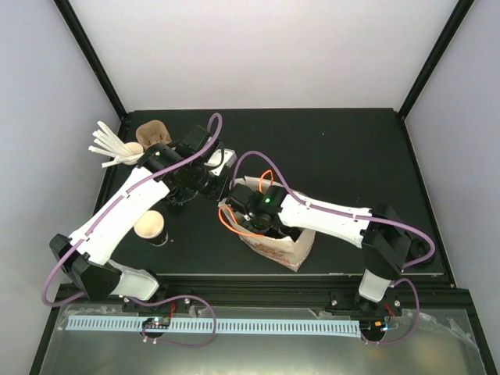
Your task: Pack the takeout coffee
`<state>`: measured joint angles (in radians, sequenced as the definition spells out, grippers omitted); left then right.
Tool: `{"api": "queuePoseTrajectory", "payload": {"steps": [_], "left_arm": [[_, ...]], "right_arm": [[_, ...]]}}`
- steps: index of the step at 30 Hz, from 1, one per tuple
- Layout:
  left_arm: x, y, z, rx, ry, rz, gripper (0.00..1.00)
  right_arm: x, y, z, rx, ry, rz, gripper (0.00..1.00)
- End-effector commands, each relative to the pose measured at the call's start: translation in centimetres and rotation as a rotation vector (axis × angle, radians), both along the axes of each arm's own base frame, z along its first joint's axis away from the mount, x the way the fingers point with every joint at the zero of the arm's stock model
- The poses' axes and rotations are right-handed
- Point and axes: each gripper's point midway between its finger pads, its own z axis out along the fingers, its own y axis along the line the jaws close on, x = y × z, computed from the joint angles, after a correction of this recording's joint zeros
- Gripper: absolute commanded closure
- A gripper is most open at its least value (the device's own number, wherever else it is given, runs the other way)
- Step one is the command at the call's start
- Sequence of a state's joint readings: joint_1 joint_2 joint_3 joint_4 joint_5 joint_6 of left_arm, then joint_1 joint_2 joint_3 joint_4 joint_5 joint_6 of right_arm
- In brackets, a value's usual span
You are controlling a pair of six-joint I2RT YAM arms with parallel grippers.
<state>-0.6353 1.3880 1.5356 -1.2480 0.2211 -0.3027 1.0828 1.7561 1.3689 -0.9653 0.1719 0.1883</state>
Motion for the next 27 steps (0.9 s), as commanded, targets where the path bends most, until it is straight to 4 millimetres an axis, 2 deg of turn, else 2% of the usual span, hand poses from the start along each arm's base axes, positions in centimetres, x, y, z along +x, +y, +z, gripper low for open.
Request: {"api": "queuePoseTrajectory", "payload": {"steps": [1,4,6,15,20,24,26,27], "left_arm": [[0.5,-1.9,2.1,-0.096,-0.038,-0.033,0.96],[0.3,-2.2,1.7,-0.11,-0.022,-0.04,0.96],[0.2,-2.3,1.5,-0.112,-0.014,-0.042,0.96],[0.2,-2.2,2.0,-0.11,-0.02,-0.039,0.96],[0.9,-1.7,3.0,-0.075,-0.059,-0.034,0.96],[1.4,-1.3,4.0,-0.045,-0.092,-0.033,0.96],[1.6,-1.0,4.6,-0.033,-0.114,-0.029,0.96],[1.7,-0.8,4.8,-0.025,-0.125,-0.027,0.97]], "right_arm": [[-5.9,-6.6,-12.1,-0.29,0.304,0.013,0.5],[-6.5,-7.5,-13.7,-0.307,0.345,-0.001,0.5],[-6.7,-7.5,-14.1,-0.306,0.356,-0.003,0.5],[-6.2,-7.4,-13.2,-0.287,0.323,-0.015,0.5],[-4.4,-6.3,-10.1,-0.209,0.206,-0.02,0.44],[-2.4,-5.2,-6.4,-0.14,0.097,-0.034,0.43],[-1.7,-4.3,-4.4,-0.09,0.053,-0.036,0.38],[-1.2,-3.9,-3.3,-0.064,0.026,-0.04,0.32]]}}
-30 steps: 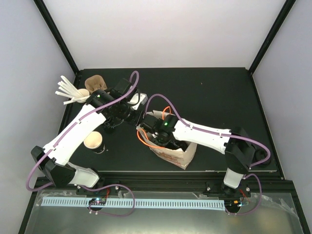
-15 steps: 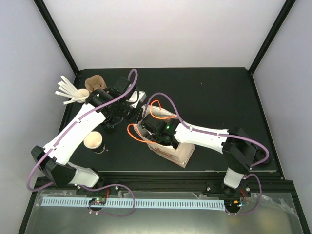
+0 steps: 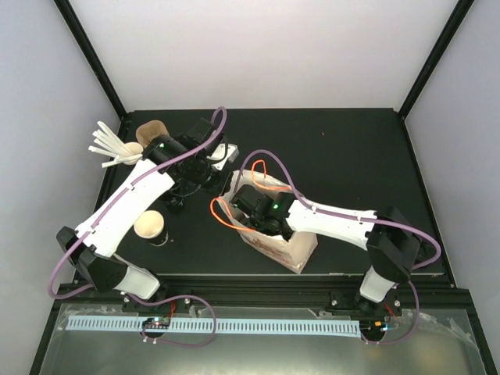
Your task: Pack the takeout coffee
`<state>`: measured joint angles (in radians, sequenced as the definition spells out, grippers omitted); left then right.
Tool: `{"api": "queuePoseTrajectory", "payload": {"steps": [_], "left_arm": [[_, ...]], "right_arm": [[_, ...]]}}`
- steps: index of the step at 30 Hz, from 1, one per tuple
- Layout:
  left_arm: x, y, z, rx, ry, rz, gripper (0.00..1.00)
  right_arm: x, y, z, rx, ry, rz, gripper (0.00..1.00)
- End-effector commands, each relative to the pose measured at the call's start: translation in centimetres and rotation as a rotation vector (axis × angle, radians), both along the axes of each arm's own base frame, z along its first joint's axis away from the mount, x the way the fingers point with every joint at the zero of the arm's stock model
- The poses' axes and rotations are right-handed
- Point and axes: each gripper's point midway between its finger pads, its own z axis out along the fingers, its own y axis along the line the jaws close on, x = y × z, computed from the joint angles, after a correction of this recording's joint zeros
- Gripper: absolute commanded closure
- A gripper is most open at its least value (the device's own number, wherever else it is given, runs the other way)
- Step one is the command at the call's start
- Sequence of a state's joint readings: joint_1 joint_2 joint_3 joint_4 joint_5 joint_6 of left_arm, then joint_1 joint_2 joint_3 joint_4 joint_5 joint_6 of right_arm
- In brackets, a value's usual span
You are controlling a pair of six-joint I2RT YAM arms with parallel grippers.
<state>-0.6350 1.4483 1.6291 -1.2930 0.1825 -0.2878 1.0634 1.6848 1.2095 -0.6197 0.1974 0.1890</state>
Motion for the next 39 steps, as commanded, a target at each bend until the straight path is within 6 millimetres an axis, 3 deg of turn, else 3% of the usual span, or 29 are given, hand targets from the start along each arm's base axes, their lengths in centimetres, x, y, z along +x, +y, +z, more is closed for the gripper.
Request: {"api": "queuePoseTrajectory", "payload": {"steps": [1,3,8,12,20,25,29,34,39], "left_arm": [[0.5,-0.6,4.3,-0.06,-0.119,-0.034,0.97],[0.4,-0.5,4.5,-0.057,-0.131,-0.042,0.97],[0.2,-0.1,4.7,-0.047,-0.141,-0.042,0.97],[0.0,0.3,4.7,-0.041,-0.143,-0.038,0.97],[0.0,1.9,3.6,0.021,-0.166,-0.002,0.97],[0.4,2.2,4.2,0.026,-0.211,0.006,0.98],[0.2,2.3,4.5,0.003,-0.247,0.004,0.98],[-0.1,2.6,5.2,-0.039,-0.318,-0.002,0.99],[0.1,2.8,6.2,-0.086,-0.391,0.026,0.98]], "right_arm": [[-3.5,-6.0,-2.5,-0.247,0.15,-0.016,0.2],[-2.7,-4.9,-0.5,-0.19,0.105,-0.018,0.01],[-0.4,-2.0,6.0,-0.049,-0.016,-0.02,0.0],[0.6,-0.7,10.4,0.049,-0.094,-0.007,0.0],[-0.3,-2.1,15.2,0.188,-0.195,0.022,0.0],[-2.9,-3.5,15.3,0.26,-0.151,0.077,0.0],[-5.5,-4.1,14.4,0.287,-0.079,0.135,0.07],[-8.9,-4.5,11.8,0.211,-0.003,0.221,0.14],[-10.3,-4.7,10.7,0.183,0.0,0.26,0.15]]}}
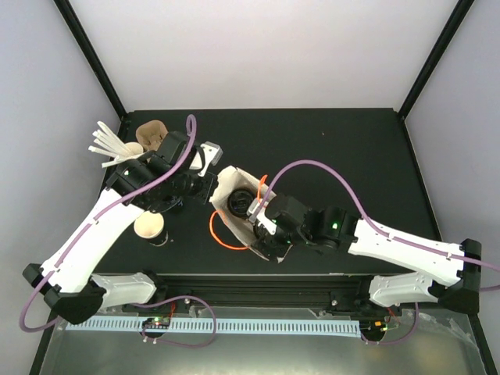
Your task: Pack the takeout coffee
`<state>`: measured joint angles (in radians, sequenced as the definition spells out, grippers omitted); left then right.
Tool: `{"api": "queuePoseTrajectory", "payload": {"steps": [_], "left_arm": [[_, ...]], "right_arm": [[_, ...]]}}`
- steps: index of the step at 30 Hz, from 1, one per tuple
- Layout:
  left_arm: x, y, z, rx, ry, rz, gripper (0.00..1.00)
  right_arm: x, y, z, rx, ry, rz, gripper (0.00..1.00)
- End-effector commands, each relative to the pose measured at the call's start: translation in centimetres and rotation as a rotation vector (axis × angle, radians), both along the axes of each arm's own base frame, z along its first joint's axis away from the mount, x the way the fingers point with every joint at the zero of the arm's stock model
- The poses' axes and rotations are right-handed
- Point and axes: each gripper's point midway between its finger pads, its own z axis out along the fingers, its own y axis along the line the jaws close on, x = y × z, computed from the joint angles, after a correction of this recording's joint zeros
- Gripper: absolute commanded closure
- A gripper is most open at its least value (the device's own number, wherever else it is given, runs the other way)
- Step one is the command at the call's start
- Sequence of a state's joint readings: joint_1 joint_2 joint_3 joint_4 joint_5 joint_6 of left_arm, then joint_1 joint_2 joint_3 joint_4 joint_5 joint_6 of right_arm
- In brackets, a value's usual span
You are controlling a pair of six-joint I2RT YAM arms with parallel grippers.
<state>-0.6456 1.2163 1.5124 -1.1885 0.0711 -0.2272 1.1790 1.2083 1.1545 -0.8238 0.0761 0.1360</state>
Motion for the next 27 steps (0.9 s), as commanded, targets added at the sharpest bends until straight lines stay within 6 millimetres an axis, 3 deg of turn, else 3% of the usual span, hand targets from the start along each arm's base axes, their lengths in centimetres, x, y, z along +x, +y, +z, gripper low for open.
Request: {"api": "queuePoseTrajectory", "payload": {"steps": [1,5,10,16,23,27], "left_arm": [[1.3,0.0,2.4,-0.061,-0.142,0.025,0.98],[1.5,0.0,2.9,-0.081,-0.176,0.032,0.98],[1.8,0.1,2.6,-0.074,-0.177,0.046,0.97],[3.1,-0.7,0.2,-0.028,-0.045,0.095,0.98],[6.6,-3.1,-1.1,-0.009,0.012,0.1,0.98],[9.4,-4.4,0.0,-0.021,-0.006,0.101,0.98]], "right_arm": [[-1.5,-0.9,-1.0,-0.038,0.012,0.036,0.14],[-0.7,-1.0,0.0,-0.03,-0.032,0.007,0.14],[1.0,-1.0,3.5,0.017,-0.133,-0.05,0.14],[2.9,-1.3,8.7,0.148,-0.218,-0.091,0.14],[6.4,-3.7,16.1,0.304,-0.335,-0.189,0.13],[9.0,-6.3,18.1,0.321,-0.377,-0.302,0.12]]}}
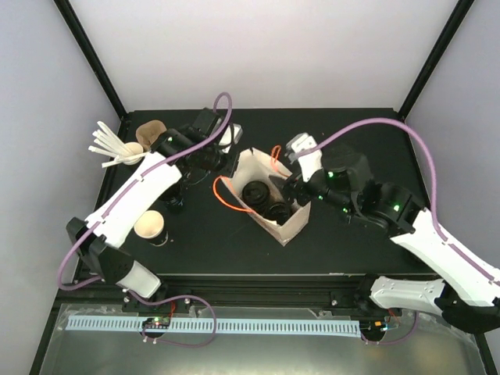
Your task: Pack the takeout coffee
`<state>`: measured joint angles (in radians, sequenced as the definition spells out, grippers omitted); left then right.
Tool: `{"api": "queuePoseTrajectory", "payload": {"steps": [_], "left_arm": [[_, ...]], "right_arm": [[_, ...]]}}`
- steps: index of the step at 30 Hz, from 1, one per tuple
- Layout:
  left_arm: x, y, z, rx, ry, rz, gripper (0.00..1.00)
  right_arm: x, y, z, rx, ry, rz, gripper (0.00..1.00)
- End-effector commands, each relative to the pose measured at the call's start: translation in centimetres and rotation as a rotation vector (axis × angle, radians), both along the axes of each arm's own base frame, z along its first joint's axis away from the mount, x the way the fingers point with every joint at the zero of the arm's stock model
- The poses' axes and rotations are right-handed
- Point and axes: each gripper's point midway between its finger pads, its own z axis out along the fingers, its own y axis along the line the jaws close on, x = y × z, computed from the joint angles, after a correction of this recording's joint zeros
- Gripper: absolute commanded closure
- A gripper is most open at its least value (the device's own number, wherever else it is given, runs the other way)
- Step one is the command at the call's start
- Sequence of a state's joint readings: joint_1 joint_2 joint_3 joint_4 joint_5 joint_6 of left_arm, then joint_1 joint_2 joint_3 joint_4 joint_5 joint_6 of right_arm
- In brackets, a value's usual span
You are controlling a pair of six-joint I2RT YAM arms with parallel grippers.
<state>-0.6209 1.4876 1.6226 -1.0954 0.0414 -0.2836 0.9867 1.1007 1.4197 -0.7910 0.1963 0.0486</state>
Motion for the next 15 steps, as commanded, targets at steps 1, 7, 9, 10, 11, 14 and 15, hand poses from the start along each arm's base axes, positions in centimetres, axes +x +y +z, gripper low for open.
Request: {"api": "queuePoseTrajectory", "payload": {"steps": [1,7,9,10,11,14,15], "left_arm": [[3.2,-1.4,3.3,-0.048,-0.077,0.009,0.98],[7.3,-2.1,4.6,-0.036,-0.115,0.016,0.98],[8.5,-2.4,4.6,-0.048,-0.111,0.016,0.97],[9.0,-2.5,4.5,-0.053,-0.105,0.014,0.97],[9.5,-2.7,4.4,-0.058,-0.099,0.014,0.97],[10.5,-3.2,4.3,-0.08,-0.083,0.002,0.92],[10.8,-3.4,4.5,-0.089,-0.081,0.002,0.84]], "right_arm": [[2.6,-2.7,2.8,0.048,-0.061,-0.115,0.11],[5.9,-7.2,3.6,0.123,-0.118,-0.338,0.11],[6.4,-8.7,4.0,0.182,-0.14,-0.397,0.09],[6.7,-9.2,4.0,0.205,-0.141,-0.403,0.08],[6.8,-9.6,3.9,0.231,-0.136,-0.409,0.08],[7.5,-10.1,3.3,0.25,-0.098,-0.415,0.08],[7.6,-10.1,3.1,0.241,-0.086,-0.412,0.08]]}}
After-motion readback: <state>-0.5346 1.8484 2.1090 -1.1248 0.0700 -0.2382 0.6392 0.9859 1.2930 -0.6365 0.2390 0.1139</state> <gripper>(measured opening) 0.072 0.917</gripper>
